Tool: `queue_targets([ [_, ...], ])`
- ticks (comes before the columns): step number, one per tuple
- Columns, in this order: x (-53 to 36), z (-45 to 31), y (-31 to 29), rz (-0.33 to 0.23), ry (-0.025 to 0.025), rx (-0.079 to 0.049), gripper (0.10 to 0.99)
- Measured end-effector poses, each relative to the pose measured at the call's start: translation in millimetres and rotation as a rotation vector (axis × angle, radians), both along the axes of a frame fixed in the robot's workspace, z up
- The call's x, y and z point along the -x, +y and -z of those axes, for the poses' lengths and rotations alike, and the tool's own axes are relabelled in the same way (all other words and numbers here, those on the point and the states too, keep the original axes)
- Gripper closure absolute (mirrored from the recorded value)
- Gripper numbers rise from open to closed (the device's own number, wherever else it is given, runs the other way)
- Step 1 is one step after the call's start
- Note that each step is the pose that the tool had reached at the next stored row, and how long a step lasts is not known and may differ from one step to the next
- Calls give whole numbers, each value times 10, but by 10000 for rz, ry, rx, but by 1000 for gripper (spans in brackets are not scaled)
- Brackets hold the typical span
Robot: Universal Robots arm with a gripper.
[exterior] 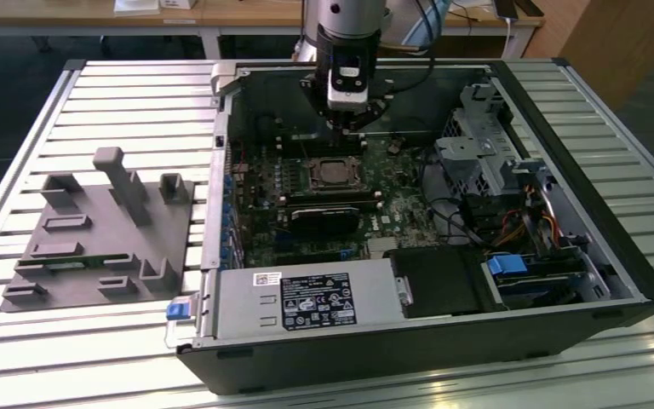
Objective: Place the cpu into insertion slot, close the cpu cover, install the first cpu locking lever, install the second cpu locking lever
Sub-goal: 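Install the first cpu locking lever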
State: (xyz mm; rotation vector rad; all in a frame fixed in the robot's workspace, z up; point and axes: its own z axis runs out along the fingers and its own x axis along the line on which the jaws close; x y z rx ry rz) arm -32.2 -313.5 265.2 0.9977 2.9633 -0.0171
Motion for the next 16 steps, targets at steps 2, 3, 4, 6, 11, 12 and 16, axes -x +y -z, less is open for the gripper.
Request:
queue_targets([
  [2,0,0,0,-360,0,1,965],
  [3,0,0,0,-544,0,0,965],
  [4,0,0,0,-720,0,0,965],
  [6,0,0,0,-1085,0,0,965],
  [11,0,1,0,-1962,0,1,965],
  [12,0,1,0,-2121,0,0,965],
  [16,0,1,0,-2673,0,1,965],
])
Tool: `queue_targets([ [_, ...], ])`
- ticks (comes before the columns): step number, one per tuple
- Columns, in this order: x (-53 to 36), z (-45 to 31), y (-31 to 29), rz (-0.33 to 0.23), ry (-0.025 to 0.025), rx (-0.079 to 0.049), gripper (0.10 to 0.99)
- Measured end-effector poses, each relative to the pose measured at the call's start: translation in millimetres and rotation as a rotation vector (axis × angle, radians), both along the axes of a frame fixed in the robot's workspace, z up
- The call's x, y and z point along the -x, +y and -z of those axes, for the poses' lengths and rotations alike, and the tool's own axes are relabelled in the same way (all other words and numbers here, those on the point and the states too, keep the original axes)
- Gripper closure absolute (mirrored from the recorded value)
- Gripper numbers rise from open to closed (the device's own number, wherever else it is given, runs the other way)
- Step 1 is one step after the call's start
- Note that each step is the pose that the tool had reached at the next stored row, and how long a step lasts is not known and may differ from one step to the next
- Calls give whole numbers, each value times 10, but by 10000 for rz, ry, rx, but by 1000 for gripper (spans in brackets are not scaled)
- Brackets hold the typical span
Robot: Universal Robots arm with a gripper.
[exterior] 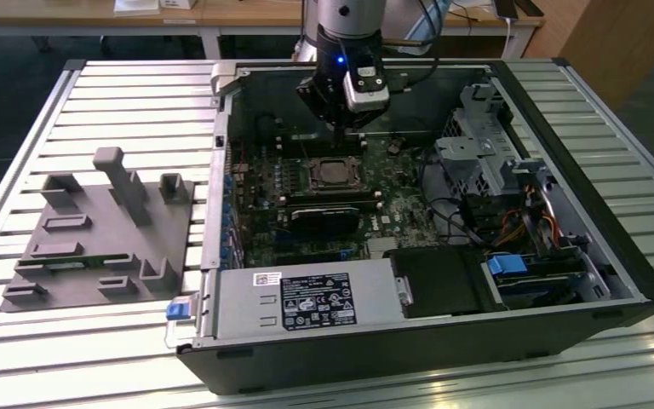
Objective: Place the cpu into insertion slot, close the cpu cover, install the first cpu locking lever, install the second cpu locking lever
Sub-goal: 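Install the first cpu locking lever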
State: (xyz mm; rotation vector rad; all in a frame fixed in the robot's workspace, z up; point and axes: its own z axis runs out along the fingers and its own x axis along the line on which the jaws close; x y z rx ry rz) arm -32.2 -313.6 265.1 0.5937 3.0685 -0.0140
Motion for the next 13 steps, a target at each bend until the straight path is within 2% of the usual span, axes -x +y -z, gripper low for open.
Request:
queue_targets([
  [2,0,0,0,-208,0,0,965],
  [13,0,1,0,-2224,-1,0,965],
])
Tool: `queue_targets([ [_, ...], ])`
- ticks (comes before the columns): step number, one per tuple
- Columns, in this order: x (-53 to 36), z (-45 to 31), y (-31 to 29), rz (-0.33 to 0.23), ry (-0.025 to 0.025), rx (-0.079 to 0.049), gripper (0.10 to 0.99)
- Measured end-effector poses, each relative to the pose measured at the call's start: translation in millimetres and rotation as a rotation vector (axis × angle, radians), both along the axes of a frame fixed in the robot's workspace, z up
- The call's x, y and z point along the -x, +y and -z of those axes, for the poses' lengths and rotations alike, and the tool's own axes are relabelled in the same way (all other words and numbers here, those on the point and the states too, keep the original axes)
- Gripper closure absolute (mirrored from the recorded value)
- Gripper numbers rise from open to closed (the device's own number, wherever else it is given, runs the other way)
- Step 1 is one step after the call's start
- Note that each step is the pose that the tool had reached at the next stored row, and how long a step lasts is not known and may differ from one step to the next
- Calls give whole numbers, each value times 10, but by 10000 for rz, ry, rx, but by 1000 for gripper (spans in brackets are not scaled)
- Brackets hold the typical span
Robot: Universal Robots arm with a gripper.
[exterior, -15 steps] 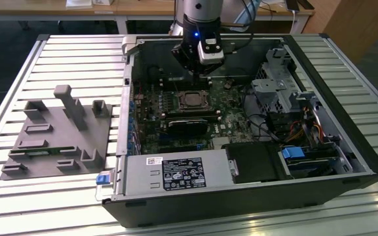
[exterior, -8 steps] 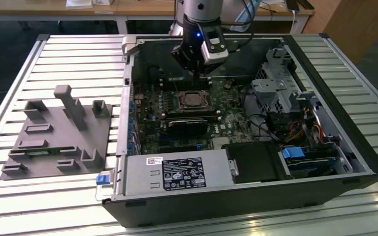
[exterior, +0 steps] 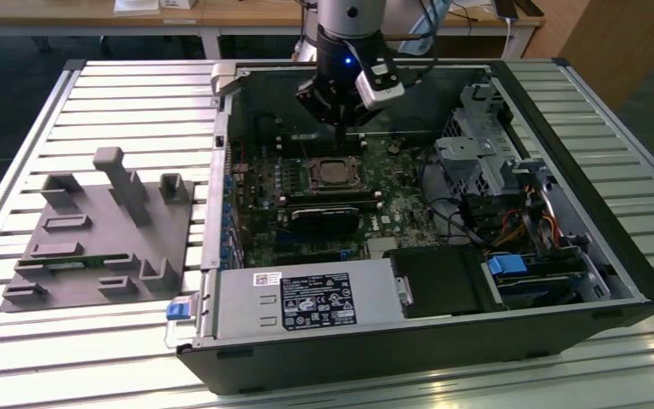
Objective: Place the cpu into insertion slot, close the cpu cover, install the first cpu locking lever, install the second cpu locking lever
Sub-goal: 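Install the first cpu locking lever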
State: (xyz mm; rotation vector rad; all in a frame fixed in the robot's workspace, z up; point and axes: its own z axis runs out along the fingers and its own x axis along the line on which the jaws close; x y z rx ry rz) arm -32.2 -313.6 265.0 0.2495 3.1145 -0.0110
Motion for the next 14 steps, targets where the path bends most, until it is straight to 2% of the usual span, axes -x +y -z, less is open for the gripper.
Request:
queue_targets([
  [10,0,2,-1,-1771,-2,-26,965],
  [11,0,2,-1,-1844,-13,-144,965],
  [13,0,2,0,-1889,-45,-501,965],
  [14,1,2,-1,-1901,-57,-633,965],
])
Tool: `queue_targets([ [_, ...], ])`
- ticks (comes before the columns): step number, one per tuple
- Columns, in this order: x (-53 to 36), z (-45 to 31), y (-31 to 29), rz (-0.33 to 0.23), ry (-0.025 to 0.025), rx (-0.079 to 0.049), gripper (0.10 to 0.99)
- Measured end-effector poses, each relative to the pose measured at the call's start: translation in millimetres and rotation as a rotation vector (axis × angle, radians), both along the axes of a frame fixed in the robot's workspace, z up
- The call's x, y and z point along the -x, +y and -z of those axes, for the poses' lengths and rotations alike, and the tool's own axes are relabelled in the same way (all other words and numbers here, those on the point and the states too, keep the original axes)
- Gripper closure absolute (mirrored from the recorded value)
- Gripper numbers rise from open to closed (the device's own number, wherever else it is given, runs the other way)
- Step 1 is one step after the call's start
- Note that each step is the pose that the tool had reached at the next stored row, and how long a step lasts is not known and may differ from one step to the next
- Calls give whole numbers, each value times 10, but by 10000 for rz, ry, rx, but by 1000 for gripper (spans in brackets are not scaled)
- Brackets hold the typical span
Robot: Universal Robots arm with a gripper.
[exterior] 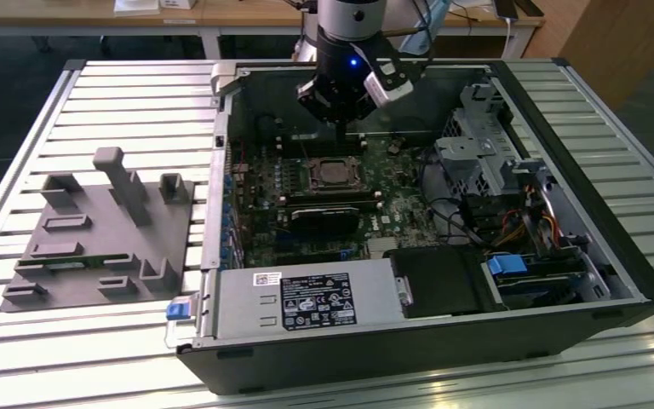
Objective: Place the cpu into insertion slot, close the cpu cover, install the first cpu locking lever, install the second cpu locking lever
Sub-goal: 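Install the first cpu locking lever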
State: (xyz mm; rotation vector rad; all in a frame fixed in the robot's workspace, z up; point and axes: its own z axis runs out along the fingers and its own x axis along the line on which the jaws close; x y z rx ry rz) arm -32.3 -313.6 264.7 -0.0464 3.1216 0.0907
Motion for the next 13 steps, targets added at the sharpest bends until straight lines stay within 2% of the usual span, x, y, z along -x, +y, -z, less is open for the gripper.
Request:
queue_targets([
  [4,34,0,0,-12,-1,-30,965],
  [13,223,16,0,99,0,-23,965],
])
